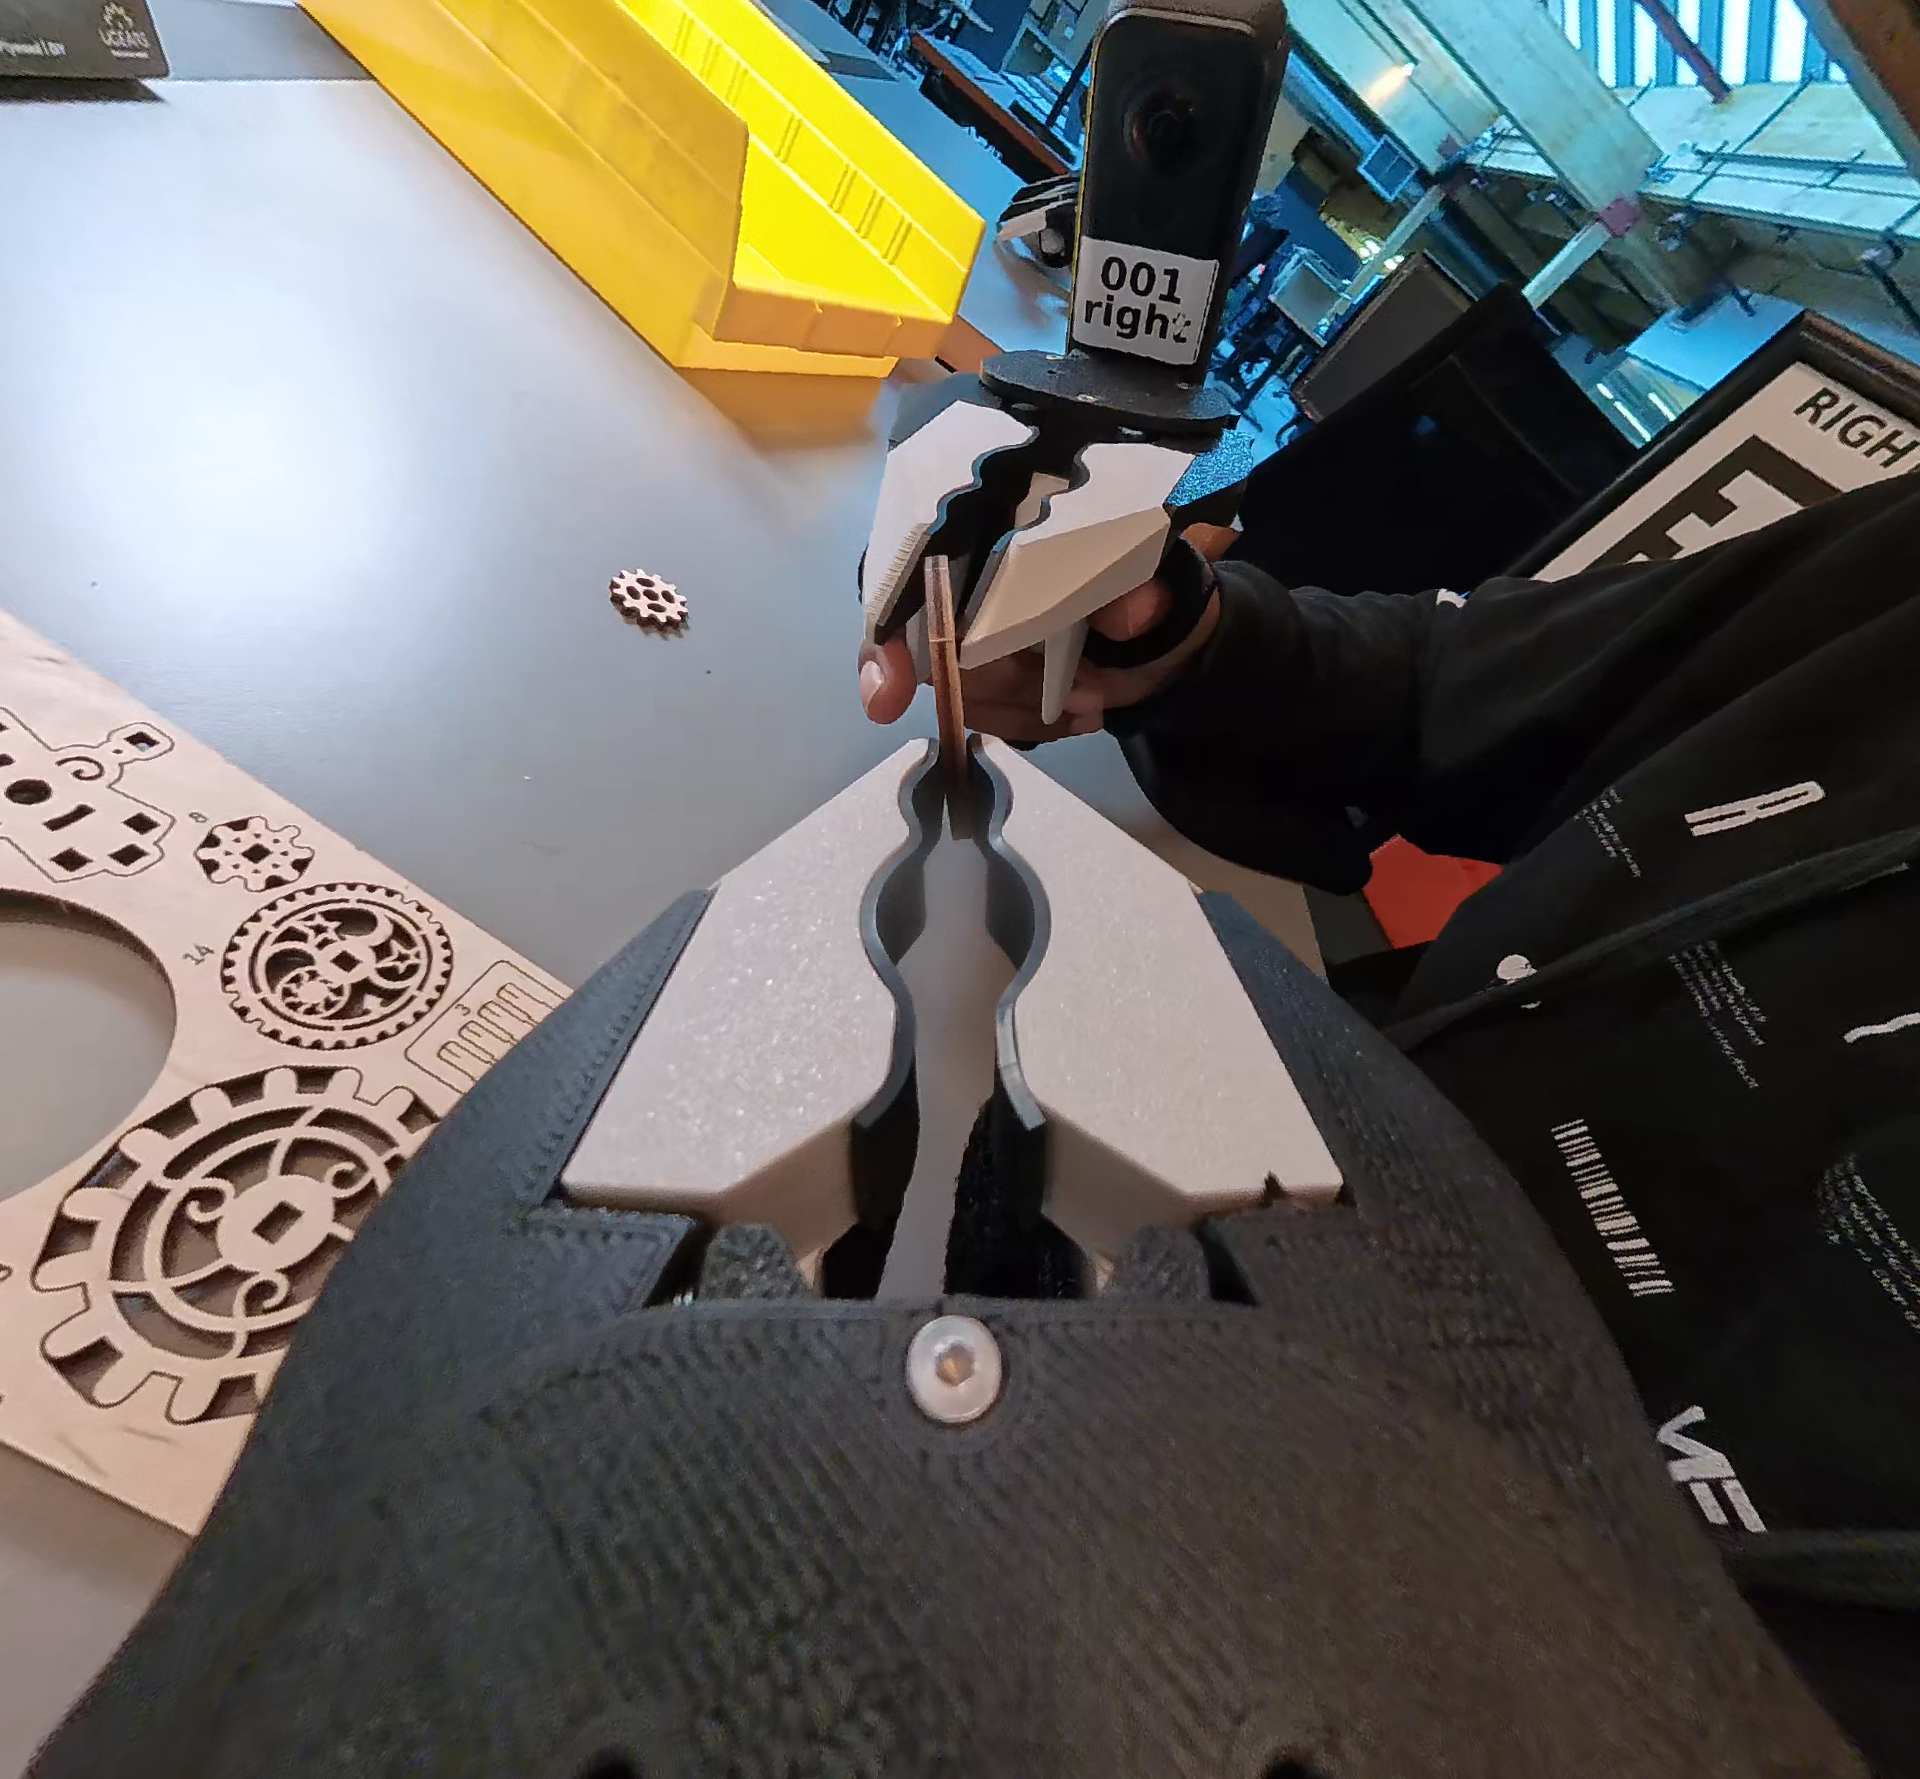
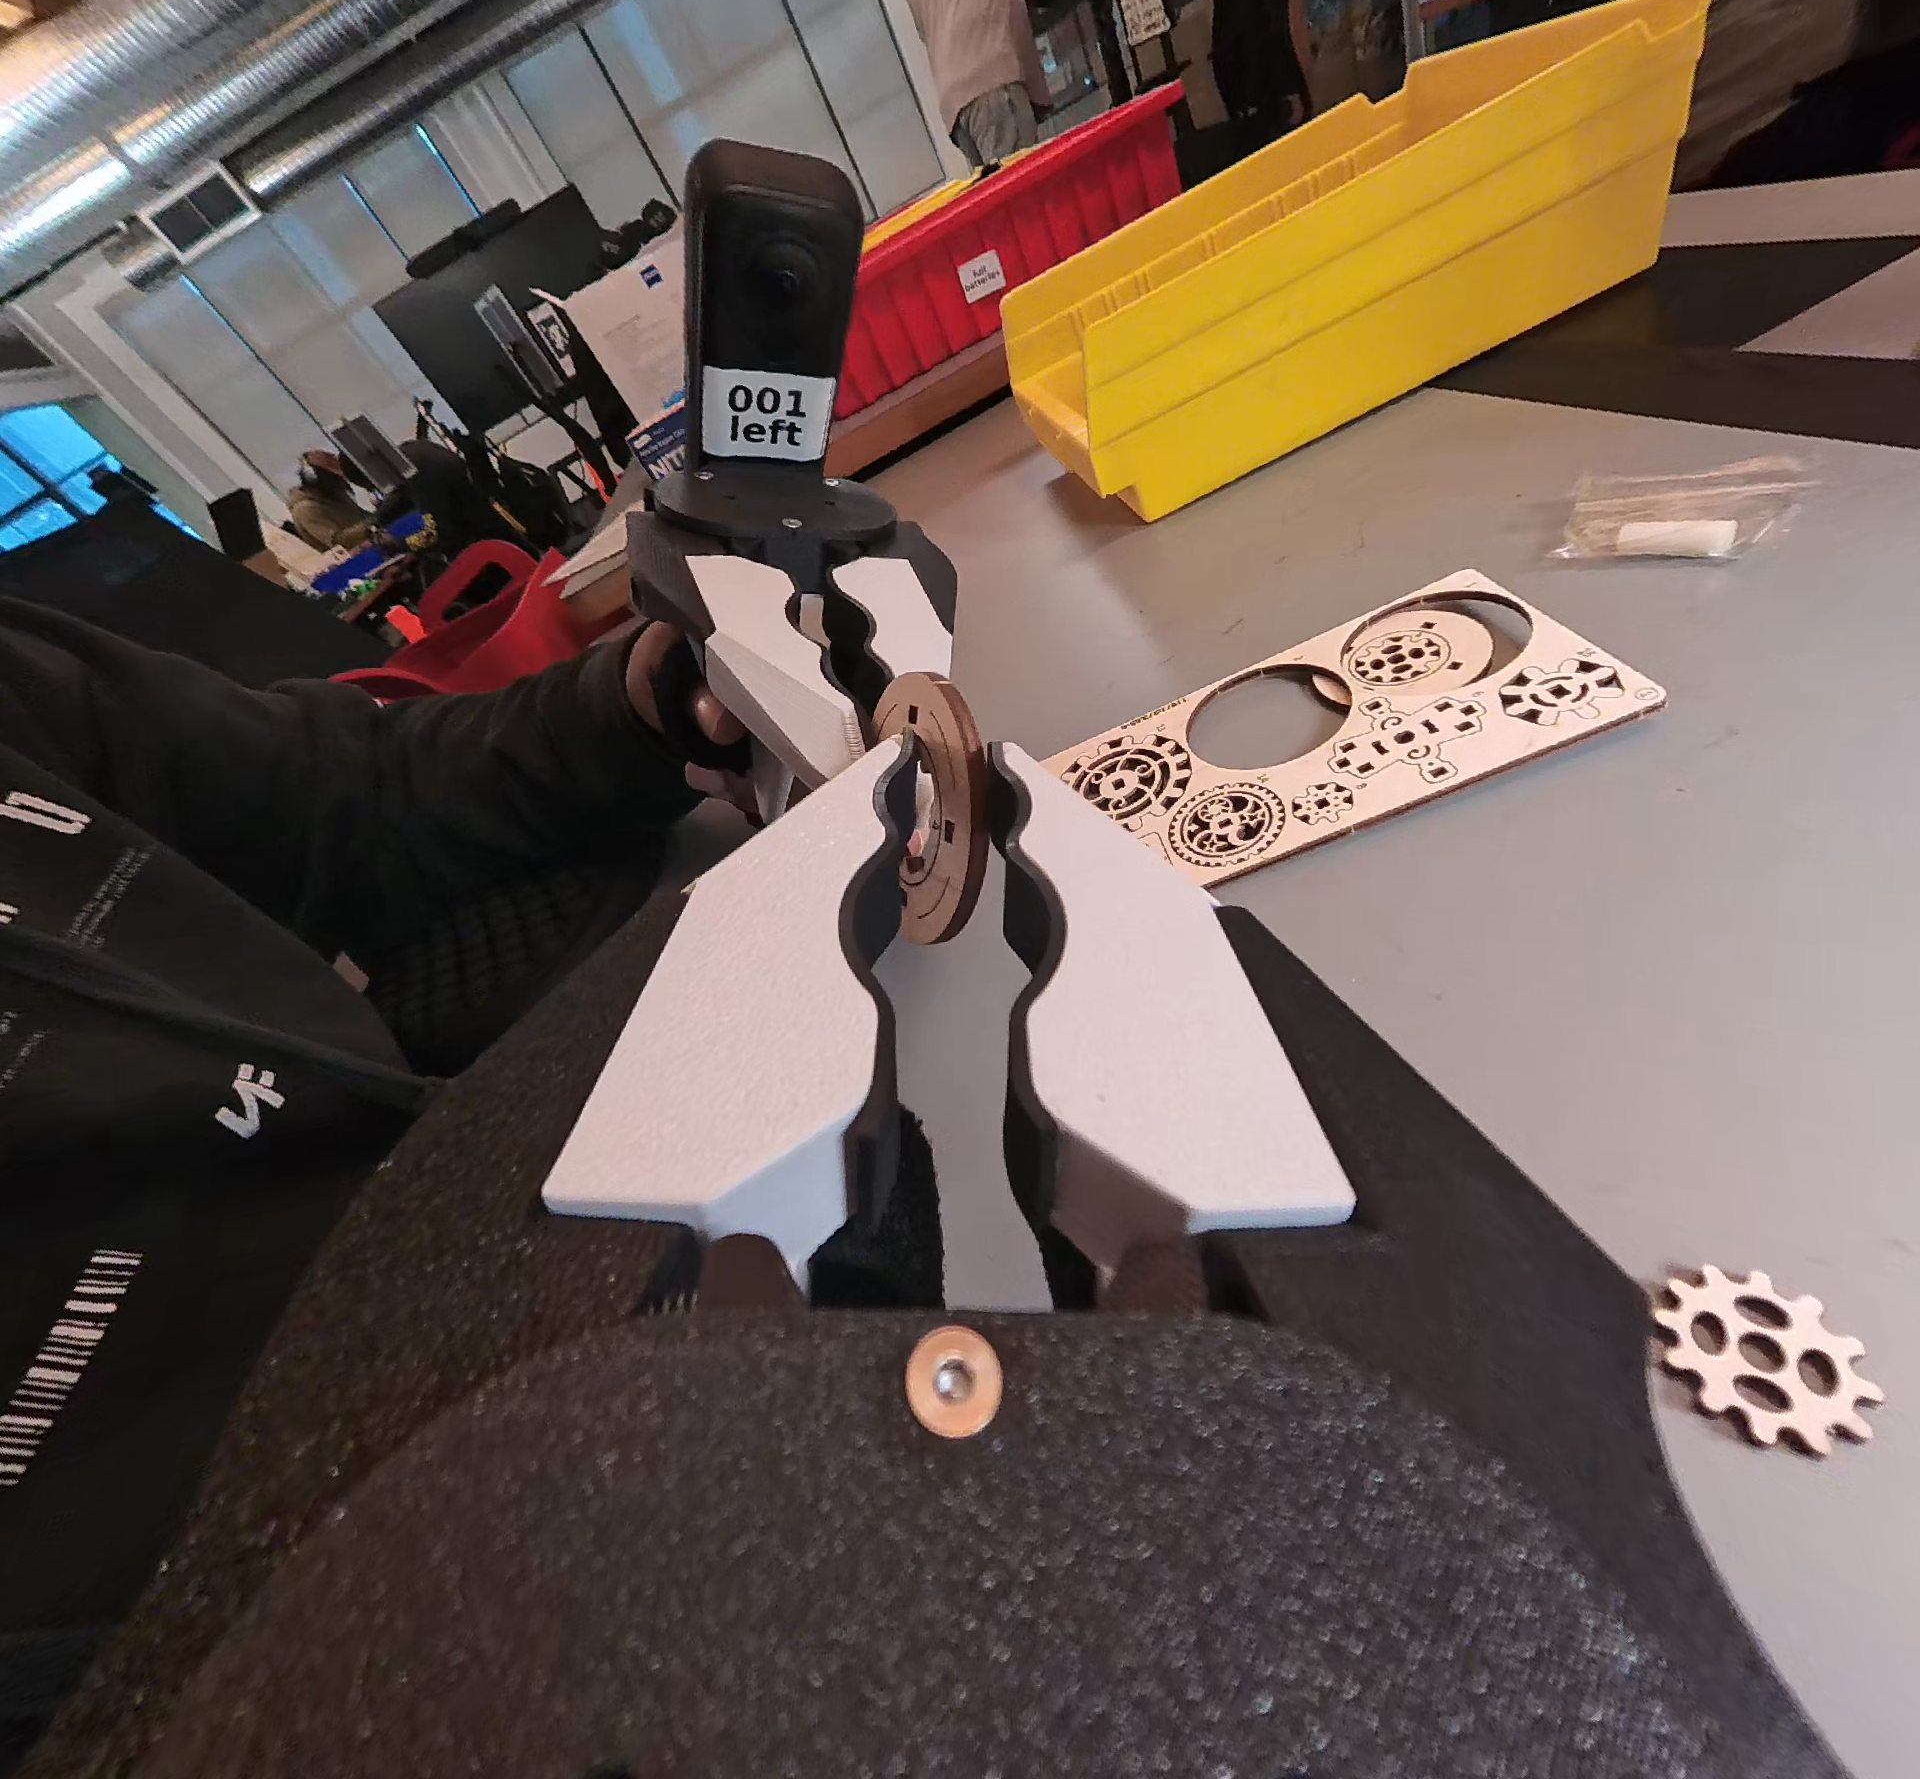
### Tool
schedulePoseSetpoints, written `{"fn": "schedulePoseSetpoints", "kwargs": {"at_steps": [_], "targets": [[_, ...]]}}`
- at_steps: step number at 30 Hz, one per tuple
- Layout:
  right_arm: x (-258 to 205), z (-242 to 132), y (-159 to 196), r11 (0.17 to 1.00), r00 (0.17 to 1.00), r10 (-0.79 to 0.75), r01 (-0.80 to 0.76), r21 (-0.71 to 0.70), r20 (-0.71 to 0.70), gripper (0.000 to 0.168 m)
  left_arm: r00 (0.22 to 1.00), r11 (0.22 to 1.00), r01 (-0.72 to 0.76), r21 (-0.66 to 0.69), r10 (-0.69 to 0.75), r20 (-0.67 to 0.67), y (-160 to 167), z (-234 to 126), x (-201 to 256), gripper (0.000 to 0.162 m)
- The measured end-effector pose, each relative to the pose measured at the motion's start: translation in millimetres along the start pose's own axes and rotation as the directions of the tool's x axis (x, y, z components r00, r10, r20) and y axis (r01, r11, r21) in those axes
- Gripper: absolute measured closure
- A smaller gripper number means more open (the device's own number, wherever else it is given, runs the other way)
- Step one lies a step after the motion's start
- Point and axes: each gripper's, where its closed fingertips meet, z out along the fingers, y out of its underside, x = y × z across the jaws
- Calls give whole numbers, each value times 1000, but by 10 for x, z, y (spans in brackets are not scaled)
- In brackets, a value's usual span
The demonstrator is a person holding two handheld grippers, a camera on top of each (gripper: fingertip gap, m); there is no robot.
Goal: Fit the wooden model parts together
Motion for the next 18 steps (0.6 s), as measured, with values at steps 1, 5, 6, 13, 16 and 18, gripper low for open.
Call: {"fn": "schedulePoseSetpoints", "kwargs": {"at_steps": [1, 5, 6, 13, 16, 18], "targets": [[6, 0, 0, 1000, 1000, -5, 5, 1, -8, 158, 1000, 1000, -8, -1, 8, 7, -1, 2, -1, 160], [40, 2, -6, 998, 996, -64, 64, -4, -63, 155, 997, 999, -50, -7, 50, 60, -5, 5, -31, 160], [47, 5, -8, 997, 993, -82, 81, -6, -80, 155, 995, 998, -58, -8, 59, 74, -8, 3, -43, 160], [91, 20, 4, 982, 967, -188, 185, -38, -172, 156, 989, 997, -74, -19, 75, 128, 4, -3, -117, 158], [97, 25, -1, 977, 957, -211, 206, -47, -201, 156, 987, 997, -74, -19, 76, 140, 3, -8, -135, 157], [105, 29, 4, 973, 948, -231, 223, -61, -217, 156, 986, 997, -74, -21, 77, 147, 6, -10, -148, 157]]}}
